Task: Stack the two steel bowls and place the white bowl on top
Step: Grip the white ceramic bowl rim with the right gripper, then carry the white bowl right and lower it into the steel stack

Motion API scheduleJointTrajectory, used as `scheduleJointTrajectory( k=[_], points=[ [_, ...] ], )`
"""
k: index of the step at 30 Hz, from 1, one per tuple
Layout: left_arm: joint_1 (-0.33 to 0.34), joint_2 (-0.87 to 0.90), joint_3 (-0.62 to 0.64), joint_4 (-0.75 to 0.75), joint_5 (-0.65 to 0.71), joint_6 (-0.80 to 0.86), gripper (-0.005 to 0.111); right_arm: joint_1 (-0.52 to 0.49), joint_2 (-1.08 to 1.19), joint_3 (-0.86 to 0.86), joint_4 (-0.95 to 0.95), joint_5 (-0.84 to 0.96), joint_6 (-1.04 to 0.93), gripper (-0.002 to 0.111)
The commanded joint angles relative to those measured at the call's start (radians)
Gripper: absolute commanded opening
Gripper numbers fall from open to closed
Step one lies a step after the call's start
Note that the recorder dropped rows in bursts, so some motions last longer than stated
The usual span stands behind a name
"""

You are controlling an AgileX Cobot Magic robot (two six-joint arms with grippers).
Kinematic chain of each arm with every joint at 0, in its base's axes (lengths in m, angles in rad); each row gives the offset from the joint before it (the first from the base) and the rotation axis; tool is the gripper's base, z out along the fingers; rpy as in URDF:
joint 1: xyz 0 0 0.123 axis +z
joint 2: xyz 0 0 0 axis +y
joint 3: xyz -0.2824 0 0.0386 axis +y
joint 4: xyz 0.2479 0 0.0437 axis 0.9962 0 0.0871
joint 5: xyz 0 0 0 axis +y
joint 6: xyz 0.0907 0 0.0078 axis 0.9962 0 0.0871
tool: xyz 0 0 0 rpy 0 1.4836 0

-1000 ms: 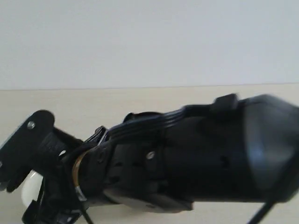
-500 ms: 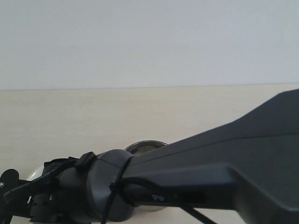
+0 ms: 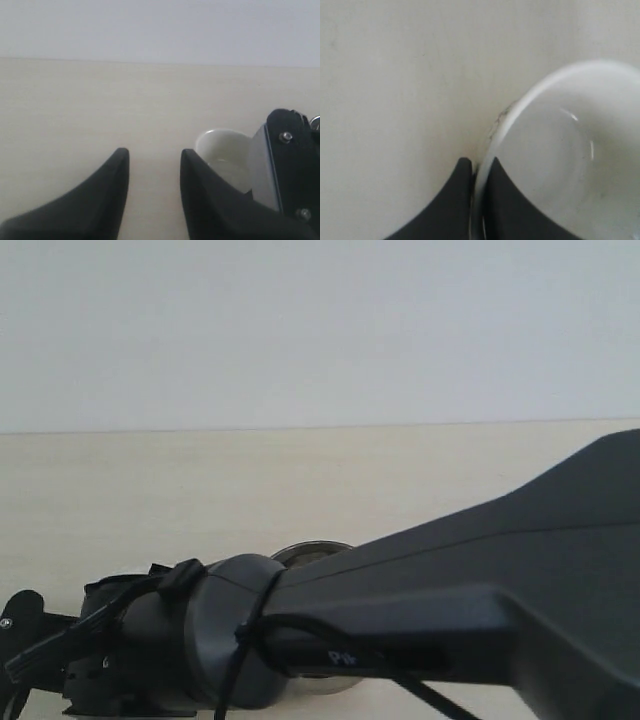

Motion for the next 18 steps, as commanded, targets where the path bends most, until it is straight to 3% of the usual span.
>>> scheduleJointTrajectory(
  k=[1,7,12,18],
  points=[
    [0.003,-0.003,0.004,-0.001,-0.007,0.003,0.032,0.000,-0.085,-0.005,-0.148,0.033,0.135,0.000],
    [0.003,-0.003,0.004,-0.001,-0.007,0.003,0.032,0.000,-0.219,-0.005,-0.253,0.142,0.255,0.000],
    [0.003,-0.003,0.004,-0.001,-0.007,0.003,0.032,0.000,-0.314,-0.005,-0.250,0.351,0.309,0.000],
    [0.003,-0.003,0.004,-0.001,-0.007,0.003,0.032,-0.068,-0.382,-0.001,-0.020,0.491,0.219,0.000]
  ],
)
